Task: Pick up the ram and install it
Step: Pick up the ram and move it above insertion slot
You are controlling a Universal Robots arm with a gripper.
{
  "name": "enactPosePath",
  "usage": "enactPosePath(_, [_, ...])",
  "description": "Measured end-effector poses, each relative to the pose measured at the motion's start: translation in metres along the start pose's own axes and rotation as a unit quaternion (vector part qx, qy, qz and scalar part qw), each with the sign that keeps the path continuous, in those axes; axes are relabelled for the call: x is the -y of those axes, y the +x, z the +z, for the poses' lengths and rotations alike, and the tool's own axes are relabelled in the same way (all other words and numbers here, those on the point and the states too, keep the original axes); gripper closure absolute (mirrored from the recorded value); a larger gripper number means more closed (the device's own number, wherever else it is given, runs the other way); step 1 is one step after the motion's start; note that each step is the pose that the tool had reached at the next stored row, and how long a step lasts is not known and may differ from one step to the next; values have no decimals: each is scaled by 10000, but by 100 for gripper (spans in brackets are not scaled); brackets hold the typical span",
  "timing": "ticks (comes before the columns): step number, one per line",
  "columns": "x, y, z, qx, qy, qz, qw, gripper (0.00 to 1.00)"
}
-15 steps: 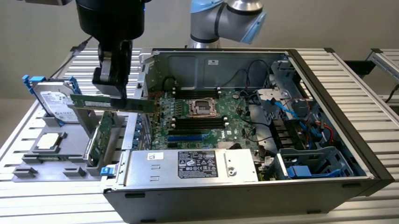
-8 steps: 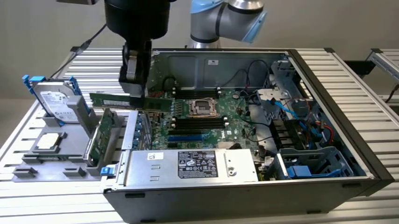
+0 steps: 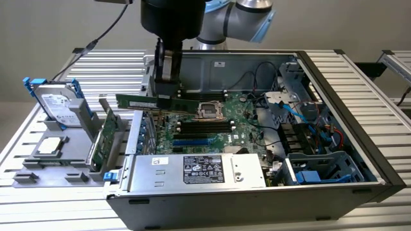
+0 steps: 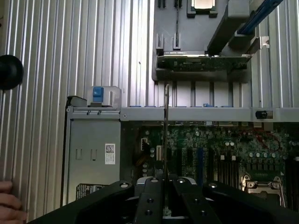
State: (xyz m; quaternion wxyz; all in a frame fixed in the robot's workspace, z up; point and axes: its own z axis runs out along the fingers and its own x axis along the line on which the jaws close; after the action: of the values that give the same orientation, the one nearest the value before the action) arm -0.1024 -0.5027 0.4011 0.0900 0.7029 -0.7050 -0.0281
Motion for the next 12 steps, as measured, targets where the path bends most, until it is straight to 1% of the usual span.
enactPosePath(9, [390,-85,-74,0,0,0,10000,86])
enactPosePath(12, [461,-177,-90,0,0,0,10000,86])
